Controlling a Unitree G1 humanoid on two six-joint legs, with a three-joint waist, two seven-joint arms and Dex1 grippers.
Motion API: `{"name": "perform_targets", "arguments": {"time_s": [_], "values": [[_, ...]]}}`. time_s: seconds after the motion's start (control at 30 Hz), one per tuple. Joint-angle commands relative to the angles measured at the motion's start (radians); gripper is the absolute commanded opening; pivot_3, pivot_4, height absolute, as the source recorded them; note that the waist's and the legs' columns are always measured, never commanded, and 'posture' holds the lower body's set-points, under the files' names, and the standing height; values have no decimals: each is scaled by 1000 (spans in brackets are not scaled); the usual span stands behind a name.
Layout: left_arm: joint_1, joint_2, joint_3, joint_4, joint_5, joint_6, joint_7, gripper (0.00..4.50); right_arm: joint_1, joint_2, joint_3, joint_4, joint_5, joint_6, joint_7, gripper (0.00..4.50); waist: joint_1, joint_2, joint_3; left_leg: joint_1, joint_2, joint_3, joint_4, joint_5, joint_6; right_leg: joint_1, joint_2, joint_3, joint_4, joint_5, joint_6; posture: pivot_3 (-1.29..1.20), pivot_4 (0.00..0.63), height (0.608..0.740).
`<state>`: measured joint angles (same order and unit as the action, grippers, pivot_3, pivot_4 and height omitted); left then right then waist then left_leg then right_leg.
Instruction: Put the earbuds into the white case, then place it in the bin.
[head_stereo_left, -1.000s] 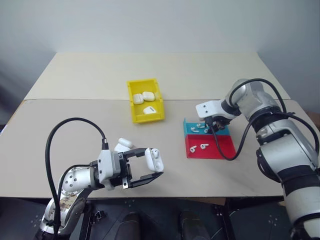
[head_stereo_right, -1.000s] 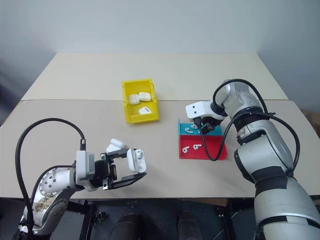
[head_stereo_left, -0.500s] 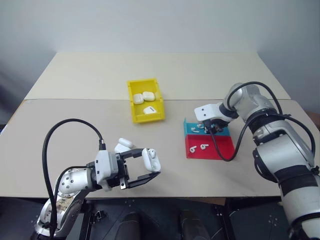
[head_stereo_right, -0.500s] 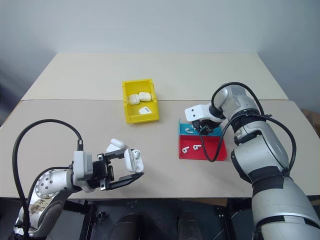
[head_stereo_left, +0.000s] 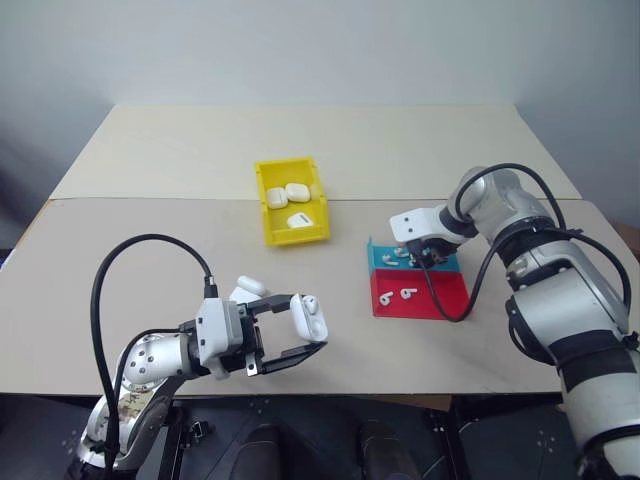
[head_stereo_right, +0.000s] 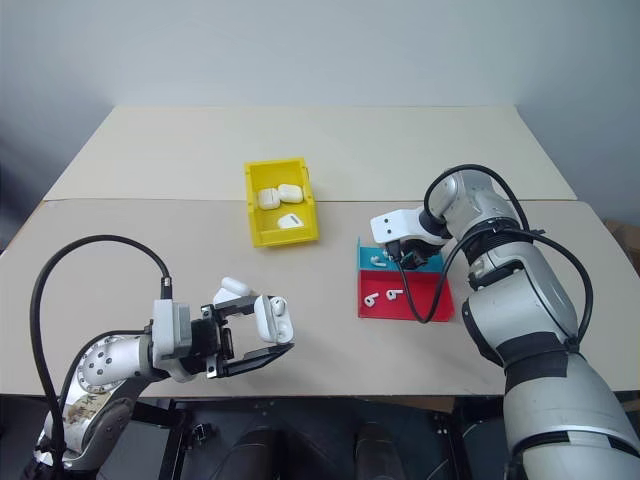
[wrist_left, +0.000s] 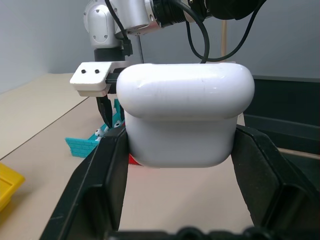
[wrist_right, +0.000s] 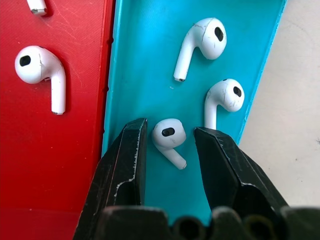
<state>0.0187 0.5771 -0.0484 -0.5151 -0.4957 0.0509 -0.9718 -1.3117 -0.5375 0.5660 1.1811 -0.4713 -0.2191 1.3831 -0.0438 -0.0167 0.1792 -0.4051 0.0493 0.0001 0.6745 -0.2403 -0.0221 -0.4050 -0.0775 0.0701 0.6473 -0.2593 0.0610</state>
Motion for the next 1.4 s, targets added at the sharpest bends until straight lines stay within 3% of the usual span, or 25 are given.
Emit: {"name": "perform_targets", "arguments": {"time_s": [0.03,0.07,0.77,1.1,1.27,1.4], "values": [[-3,-4,-1,-17,-1,-11,2,2765,-24,-11,-17,2,-6,-21,4,1507,0,0,0,0,0,0,0,0,0,0,0,0,0,0,0,0,150,740],[-2,-3,-1,-18,-2,-11,2,2765,-24,-10,-19,2,-6,-19,3,1324,0,0,0,0,0,0,0,0,0,0,0,0,0,0,0,0,150,740],[-27,-5,-1,1,-10,-9,-7,2765,-28,-19,-73,-8,10,2,26,1324,0,0,0,0,0,0,0,0,0,0,0,0,0,0,0,0,150,740],[-78,-11,-10,29,-19,8,-7,2765,-61,-73,-193,-43,100,87,45,1324,0,0,0,0,0,0,0,0,0,0,0,0,0,0,0,0,150,740],[-125,-44,-8,48,-27,-4,-5,2765,-7,-149,-350,-262,260,249,90,1324,2,1,1,-1,0,0,0,0,0,0,0,0,0,0,0,0,150,740],[-216,-81,-21,101,-40,-13,-31,2765,174,-218,-581,-762,525,623,95,1324,15,1,1,-1,0,-1,0,0,0,0,0,-1,0,0,0,0,150,740]]}}
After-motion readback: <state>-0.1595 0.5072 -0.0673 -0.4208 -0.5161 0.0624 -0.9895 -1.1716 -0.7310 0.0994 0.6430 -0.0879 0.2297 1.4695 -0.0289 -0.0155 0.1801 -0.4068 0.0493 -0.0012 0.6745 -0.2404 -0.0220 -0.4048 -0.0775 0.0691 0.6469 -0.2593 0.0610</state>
